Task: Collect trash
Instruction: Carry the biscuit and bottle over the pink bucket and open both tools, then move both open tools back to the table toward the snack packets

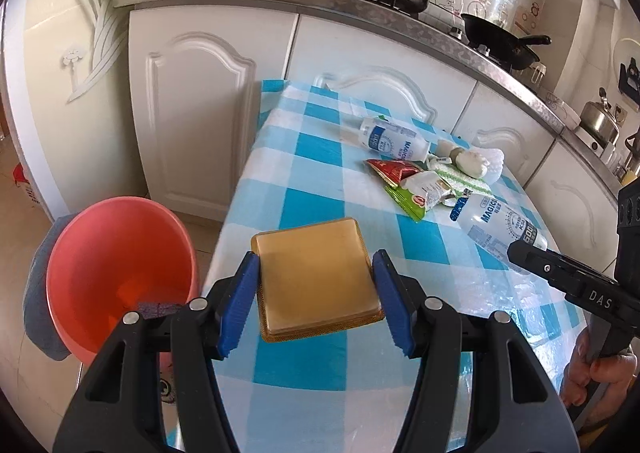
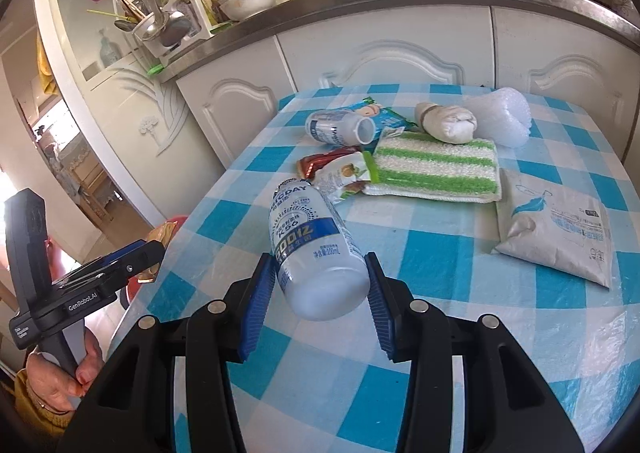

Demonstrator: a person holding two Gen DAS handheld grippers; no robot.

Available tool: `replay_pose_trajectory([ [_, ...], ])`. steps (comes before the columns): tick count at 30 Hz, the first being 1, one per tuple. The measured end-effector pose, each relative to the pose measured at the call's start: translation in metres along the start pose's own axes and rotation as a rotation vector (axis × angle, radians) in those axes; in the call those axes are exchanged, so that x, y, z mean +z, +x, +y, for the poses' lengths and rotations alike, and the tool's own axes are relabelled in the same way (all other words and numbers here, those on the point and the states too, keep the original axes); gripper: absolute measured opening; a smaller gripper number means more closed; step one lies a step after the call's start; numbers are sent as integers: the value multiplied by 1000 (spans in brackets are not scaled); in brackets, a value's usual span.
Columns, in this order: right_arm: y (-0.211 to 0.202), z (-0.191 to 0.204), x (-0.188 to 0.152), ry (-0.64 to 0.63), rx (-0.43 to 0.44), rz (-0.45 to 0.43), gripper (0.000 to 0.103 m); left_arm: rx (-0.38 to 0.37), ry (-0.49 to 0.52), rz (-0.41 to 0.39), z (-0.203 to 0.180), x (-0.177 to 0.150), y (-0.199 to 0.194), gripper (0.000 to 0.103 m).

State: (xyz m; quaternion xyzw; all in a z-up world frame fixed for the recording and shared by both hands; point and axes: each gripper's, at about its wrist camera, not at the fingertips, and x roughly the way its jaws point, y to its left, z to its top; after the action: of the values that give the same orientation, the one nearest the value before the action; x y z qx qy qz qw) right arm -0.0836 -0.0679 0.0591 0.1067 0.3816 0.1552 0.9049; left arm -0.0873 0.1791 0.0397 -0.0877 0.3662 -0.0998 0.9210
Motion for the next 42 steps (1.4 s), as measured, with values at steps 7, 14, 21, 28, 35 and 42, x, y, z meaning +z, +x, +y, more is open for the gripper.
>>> replay_pose_trajectory([
  [7, 14, 50, 9, -53, 93, 46, 47, 57, -70, -31, 53, 2, -18, 59],
  [14, 47, 115, 14, -155, 175, 128, 47, 144, -170, -20, 113, -6, -17, 59],
  [21, 90, 183, 17, -274, 228, 219, 47, 208, -257, 24, 162, -21, -6, 59],
  [28, 140, 219, 17, -324, 226, 304, 47, 242, -306, 70, 190, -35, 11, 60],
  [35, 171, 226, 12, -314, 215, 346, 50, 261, -304, 112, 199, -41, 30, 67],
  [42, 147, 193, 18, -183, 225, 276, 69, 255, -285, 101, 197, -41, 29, 82],
])
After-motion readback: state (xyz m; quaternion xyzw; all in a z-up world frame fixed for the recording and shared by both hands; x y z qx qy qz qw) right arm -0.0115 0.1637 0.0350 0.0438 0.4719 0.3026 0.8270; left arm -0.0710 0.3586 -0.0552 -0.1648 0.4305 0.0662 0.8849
